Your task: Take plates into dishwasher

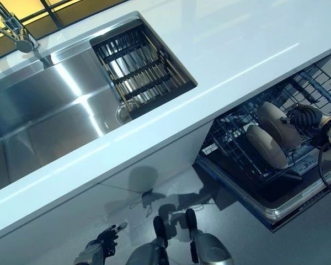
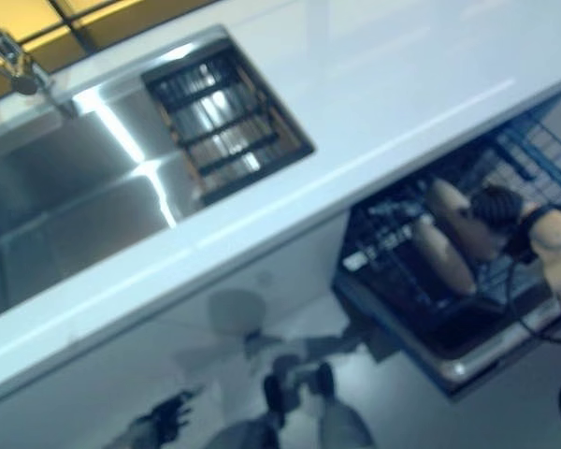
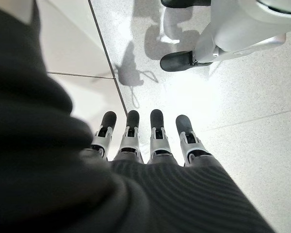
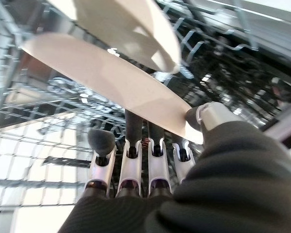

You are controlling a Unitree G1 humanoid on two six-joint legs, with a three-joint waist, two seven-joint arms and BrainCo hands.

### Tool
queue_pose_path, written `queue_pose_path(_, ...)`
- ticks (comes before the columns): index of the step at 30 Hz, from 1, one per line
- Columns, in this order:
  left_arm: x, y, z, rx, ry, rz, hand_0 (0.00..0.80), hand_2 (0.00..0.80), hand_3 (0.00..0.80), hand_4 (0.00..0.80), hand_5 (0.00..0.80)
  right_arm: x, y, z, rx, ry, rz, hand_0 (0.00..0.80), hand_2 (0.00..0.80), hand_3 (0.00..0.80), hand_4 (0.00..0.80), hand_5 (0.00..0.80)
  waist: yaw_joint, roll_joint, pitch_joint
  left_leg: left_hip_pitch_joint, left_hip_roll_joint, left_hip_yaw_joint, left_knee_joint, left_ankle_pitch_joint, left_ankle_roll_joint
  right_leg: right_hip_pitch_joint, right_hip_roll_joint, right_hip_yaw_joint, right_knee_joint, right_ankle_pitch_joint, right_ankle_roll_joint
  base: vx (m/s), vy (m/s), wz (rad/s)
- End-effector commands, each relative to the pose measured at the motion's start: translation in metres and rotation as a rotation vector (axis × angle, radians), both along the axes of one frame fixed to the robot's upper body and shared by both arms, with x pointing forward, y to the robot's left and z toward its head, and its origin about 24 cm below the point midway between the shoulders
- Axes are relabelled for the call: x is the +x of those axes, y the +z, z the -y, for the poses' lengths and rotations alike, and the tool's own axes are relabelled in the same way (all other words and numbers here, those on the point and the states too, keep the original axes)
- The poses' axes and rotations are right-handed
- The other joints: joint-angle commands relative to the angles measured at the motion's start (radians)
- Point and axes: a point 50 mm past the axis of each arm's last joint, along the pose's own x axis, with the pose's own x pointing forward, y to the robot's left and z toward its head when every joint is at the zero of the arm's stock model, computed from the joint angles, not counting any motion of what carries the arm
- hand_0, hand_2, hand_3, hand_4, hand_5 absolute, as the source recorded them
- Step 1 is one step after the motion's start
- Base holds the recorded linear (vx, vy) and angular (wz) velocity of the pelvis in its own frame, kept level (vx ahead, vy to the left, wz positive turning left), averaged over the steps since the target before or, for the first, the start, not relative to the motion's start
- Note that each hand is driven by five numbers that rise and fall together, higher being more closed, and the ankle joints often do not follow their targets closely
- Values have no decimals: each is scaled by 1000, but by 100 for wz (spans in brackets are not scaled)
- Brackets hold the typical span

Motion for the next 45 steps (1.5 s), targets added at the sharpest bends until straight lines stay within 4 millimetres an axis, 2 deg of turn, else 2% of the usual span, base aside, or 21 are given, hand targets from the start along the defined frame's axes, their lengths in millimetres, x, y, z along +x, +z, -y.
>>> queue_pose_path(1,-12,-3,-9,44,-7,-45,0,0,0,0,0,5,9,1,-111,-12,-4,800,800,800,800,800,28,-70,-98,36,50,-9,-5,-37,-77,-40,-80,5,-2,36,110,0,0,0)
queue_pose_path(11,-6,0,-10,41,-35,-22,0,0,0,0,0,0,-9,22,-305,-97,-149,800,800,800,800,800,41,-55,-84,24,47,-12,-5,-29,-79,-50,-88,-4,-2,40,113,-20,-2,3)
queue_pose_path(17,-3,0,-7,38,-47,-16,0,0,0,0,0,-6,-24,31,-314,-142,-179,800,800,800,800,800,43,-52,-83,23,46,-13,-5,-29,-78,-50,-88,-5,-2,39,113,-4,-1,1)
queue_pose_path(21,-1,1,-8,39,-50,-15,0,0,0,0,0,-7,-24,33,-316,-161,-172,800,800,800,800,800,43,-49,-84,23,47,-12,-5,-29,-79,-50,-90,-5,-2,39,114,0,0,0)
queue_pose_path(22,0,1,-9,39,-48,-16,0,0,0,0,0,-7,-22,34,-309,-165,-157,706,706,706,706,706,42,-49,-83,23,47,-12,-5,-28,-79,-50,-89,-4,-2,40,114,0,0,0)
queue_pose_path(23,0,1,-9,39,-47,-15,0,0,0,0,0,-7,-21,34,-299,-170,-149,151,151,151,151,151,41,-49,-83,22,47,-13,-5,-28,-79,-52,-89,-3,-2,40,114,0,0,0)
queue_pose_path(24,0,1,-9,37,-45,-15,0,0,0,0,0,-6,-19,34,-290,-173,-139,0,0,0,0,0,39,-50,-83,21,47,-13,-5,-28,-79,-52,-88,-1,-2,40,114,0,0,0)
queue_pose_path(29,0,2,-10,41,-35,-15,0,0,0,0,0,-7,-7,32,-251,-187,-106,0,0,0,0,0,32,-60,-83,23,50,-12,-5,-29,-79,-51,-84,4,-2,41,113,0,0,0)
queue_pose_path(39,-3,3,-18,67,-12,-25,0,0,0,0,0,-11,40,37,-234,-217,-17,0,0,0,0,0,22,-107,-96,30,61,-10,-5,-33,-78,-42,-71,17,-2,40,111,0,0,0)
queue_pose_path(45,-8,1,-19,78,-6,-57,0,0,0,0,0,-13,59,45,-237,-250,-7,0,0,0,0,0,29,-124,-116,37,62,-14,-5,-35,-76,-31,-67,19,-2,37,111,27,11,-1)
